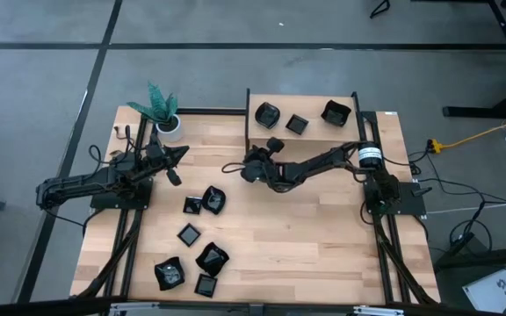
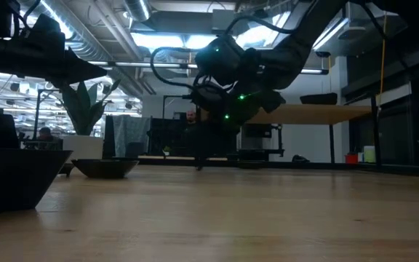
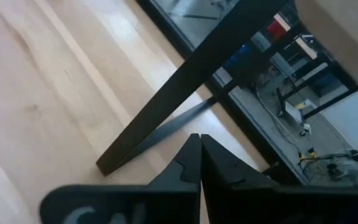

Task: Pick & Place Mini shaped plates
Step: Move the shelf to the center of the table

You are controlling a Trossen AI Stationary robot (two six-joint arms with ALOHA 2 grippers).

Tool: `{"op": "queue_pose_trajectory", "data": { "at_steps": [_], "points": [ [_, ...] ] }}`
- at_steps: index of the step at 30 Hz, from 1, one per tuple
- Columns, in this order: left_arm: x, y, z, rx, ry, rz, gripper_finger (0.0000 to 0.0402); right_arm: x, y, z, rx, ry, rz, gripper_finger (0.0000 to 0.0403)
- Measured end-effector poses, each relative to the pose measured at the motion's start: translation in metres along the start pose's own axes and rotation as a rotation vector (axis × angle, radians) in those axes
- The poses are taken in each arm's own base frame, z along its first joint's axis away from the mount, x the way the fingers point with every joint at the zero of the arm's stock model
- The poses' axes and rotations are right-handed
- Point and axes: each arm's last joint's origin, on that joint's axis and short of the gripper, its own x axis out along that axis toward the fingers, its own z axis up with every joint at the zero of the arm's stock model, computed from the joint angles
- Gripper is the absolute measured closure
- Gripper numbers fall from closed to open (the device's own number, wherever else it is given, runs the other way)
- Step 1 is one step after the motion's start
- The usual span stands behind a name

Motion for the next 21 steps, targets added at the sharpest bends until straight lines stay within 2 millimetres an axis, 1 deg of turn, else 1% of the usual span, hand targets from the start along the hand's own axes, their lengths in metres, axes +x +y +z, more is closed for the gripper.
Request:
{"op": "queue_pose_trajectory", "data": {
  "at_steps": [7,21],
  "points": [
    [0.000,0.000,0.000,0.000,-0.001,0.000,0.0398,0.000,0.000,0.003,0.006,-0.023,0.010,0.0402],
    [0.000,0.000,0.000,0.000,0.000,0.000,0.0398,-0.013,0.009,-0.001,0.088,-0.008,0.034,0.0402]
  ]
}}
